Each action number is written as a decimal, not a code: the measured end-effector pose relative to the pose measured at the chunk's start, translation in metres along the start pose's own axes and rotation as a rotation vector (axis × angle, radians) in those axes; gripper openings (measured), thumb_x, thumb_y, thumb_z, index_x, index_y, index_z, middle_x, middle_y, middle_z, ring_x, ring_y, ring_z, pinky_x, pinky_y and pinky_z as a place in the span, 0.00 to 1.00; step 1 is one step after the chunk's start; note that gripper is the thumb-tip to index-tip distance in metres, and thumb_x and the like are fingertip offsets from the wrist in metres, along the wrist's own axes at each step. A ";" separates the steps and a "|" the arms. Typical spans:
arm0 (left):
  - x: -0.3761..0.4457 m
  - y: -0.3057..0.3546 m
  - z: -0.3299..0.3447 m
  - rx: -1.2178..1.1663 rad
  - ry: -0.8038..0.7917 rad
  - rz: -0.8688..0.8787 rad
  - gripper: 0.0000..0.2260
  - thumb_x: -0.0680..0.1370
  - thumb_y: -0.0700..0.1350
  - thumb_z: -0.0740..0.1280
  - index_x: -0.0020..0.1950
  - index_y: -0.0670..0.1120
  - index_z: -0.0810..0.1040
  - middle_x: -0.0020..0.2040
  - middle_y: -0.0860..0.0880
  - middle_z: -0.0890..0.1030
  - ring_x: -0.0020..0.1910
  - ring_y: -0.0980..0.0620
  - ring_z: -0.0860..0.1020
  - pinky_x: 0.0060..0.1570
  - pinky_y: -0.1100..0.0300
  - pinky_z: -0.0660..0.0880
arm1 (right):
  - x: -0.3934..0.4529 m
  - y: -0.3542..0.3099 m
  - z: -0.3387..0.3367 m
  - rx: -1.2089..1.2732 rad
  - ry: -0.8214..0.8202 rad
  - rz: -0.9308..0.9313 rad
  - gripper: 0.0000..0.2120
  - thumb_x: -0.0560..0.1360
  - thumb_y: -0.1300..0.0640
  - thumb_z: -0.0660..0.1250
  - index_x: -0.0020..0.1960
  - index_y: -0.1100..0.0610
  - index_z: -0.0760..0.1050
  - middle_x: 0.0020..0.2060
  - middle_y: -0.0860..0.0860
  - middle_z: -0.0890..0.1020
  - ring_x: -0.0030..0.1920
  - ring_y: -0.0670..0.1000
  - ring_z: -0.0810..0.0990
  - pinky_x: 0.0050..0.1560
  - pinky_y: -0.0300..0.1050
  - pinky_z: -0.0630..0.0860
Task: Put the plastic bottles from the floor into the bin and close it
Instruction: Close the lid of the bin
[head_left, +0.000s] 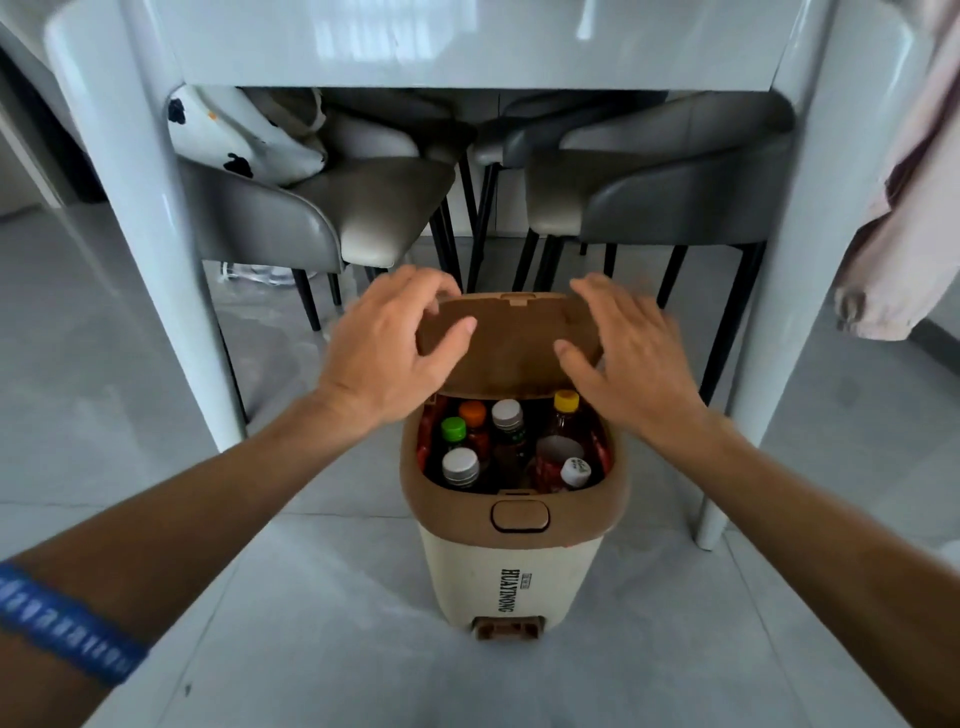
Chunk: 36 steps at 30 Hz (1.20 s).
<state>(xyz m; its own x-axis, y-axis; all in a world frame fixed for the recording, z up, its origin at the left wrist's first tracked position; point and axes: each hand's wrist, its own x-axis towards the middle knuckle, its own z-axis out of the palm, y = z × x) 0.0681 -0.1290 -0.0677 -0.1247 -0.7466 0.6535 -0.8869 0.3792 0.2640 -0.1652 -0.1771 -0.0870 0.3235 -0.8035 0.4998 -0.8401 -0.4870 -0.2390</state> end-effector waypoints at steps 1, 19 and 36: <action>-0.005 -0.002 0.004 0.055 -0.055 -0.032 0.25 0.76 0.60 0.61 0.64 0.43 0.76 0.55 0.44 0.81 0.53 0.46 0.77 0.53 0.49 0.76 | -0.003 0.001 0.003 0.011 -0.035 0.007 0.28 0.76 0.44 0.61 0.72 0.52 0.61 0.70 0.54 0.69 0.68 0.57 0.69 0.67 0.60 0.66; -0.136 -0.010 0.051 0.135 -0.391 0.063 0.24 0.79 0.60 0.59 0.61 0.44 0.80 0.59 0.45 0.79 0.56 0.44 0.75 0.58 0.48 0.71 | -0.116 0.001 0.054 0.001 -0.060 -0.239 0.12 0.76 0.48 0.64 0.52 0.54 0.79 0.51 0.49 0.81 0.48 0.53 0.78 0.49 0.50 0.72; -0.131 -0.011 0.055 0.069 -0.408 0.064 0.24 0.78 0.61 0.60 0.58 0.43 0.80 0.58 0.43 0.80 0.54 0.45 0.75 0.53 0.47 0.76 | -0.110 -0.013 0.059 0.124 -0.023 -0.105 0.06 0.73 0.53 0.64 0.43 0.52 0.80 0.44 0.45 0.82 0.43 0.50 0.76 0.46 0.47 0.70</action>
<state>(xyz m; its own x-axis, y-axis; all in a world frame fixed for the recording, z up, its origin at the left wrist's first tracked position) 0.0694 -0.0658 -0.1949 -0.3339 -0.8835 0.3284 -0.8979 0.4042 0.1745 -0.1645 -0.1022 -0.1878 0.4178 -0.7525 0.5091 -0.7412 -0.6064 -0.2880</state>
